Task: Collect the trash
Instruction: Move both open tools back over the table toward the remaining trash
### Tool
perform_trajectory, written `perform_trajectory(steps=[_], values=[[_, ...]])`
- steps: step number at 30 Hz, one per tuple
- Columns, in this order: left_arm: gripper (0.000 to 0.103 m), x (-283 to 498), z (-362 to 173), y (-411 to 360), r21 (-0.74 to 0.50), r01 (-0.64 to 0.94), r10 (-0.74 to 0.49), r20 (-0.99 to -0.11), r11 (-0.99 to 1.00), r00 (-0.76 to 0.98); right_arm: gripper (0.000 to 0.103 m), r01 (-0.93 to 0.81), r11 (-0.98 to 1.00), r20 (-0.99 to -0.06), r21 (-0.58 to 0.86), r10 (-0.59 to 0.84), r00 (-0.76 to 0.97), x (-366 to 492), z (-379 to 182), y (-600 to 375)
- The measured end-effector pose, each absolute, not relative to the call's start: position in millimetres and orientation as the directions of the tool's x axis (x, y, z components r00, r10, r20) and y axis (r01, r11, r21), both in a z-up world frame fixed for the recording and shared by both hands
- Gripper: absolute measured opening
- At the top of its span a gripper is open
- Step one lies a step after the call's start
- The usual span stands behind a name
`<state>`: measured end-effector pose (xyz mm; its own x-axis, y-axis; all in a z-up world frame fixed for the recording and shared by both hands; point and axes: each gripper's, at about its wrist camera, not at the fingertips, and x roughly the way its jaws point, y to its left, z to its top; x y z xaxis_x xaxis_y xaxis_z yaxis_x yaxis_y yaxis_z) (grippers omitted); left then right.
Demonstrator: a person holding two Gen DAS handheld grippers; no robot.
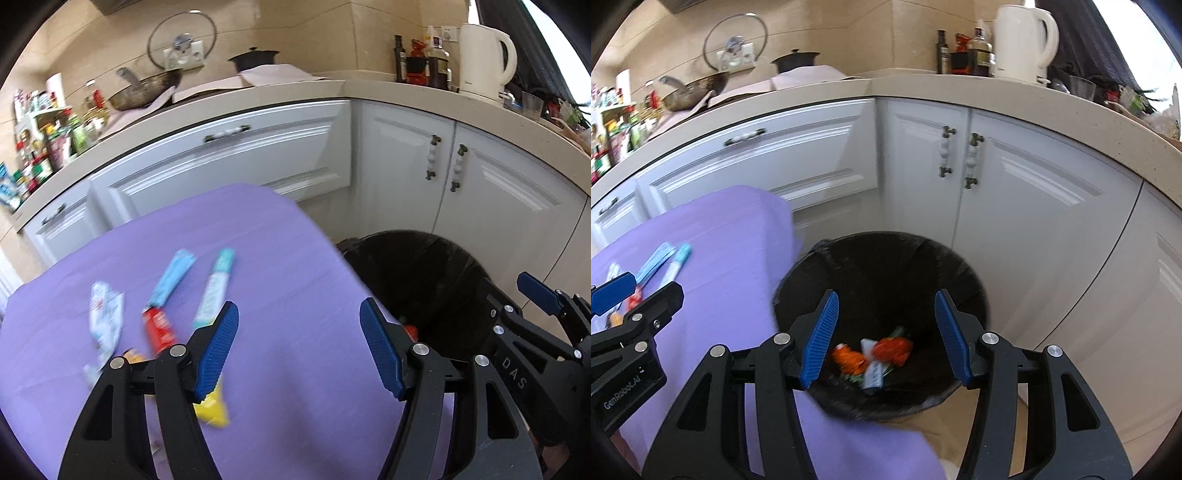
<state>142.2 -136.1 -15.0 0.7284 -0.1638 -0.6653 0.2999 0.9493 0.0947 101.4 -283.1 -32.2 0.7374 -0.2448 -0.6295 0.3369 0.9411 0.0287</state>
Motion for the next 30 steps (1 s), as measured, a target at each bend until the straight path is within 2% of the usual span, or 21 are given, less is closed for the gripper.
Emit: perform_trajectory(steps=[15, 30], values=[[0.066, 107.2, -16.2, -11.9, 0.089, 0.085, -0.003, -0.672, 0.992, 0.74, 0.053, 0.159, 0.987, -0.635, 0.035, -0.101, 0.766, 88.3, -23.9, -182.9], [0.066, 109.4, -23.2, 102.4, 0.061, -0.165, 0.162, -0.682, 0.984, 0.713, 0.053, -0.012, 1.0, -0.654, 0.026, 0.026, 0.756, 123.1, -20.3, -98.6]])
